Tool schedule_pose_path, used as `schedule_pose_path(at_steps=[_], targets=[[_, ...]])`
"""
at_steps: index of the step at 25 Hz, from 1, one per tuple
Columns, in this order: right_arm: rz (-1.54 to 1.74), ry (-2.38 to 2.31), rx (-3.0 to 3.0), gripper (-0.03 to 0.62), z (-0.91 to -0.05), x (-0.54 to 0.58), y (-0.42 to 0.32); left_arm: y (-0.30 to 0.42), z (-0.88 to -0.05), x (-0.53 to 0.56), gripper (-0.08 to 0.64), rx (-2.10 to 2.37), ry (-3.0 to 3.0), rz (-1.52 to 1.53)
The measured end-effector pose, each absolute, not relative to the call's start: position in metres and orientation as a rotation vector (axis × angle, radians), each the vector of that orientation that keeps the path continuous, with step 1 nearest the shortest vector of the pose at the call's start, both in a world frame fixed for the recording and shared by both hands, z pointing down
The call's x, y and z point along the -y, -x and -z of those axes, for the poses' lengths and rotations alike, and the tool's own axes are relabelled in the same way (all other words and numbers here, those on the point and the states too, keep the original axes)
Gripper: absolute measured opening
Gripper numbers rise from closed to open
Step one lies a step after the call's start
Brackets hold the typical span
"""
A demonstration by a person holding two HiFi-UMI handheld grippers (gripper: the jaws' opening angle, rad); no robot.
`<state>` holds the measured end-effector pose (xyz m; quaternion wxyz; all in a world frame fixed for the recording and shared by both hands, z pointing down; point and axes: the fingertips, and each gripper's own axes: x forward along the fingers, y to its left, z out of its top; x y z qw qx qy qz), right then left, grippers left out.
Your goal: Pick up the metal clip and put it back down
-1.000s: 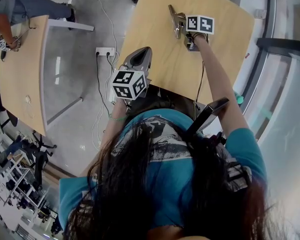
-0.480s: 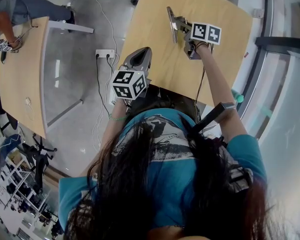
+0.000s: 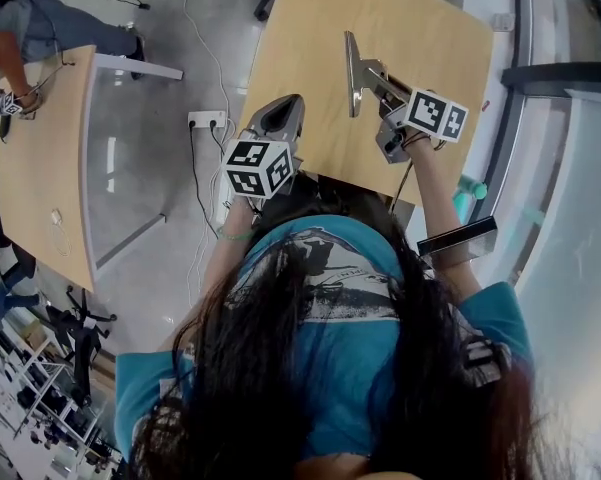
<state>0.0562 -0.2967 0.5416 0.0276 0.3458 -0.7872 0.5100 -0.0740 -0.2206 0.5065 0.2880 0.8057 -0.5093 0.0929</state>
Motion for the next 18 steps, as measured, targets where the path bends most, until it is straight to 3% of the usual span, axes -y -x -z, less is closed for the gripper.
schedule_pose_path(at_steps=[18], targets=[[-1.682,-1.338,2.487,0.097,-0.496,0.201,-0.042,0.085,-0.488,0.191,0.003,1.242,-2.246,-0.218]])
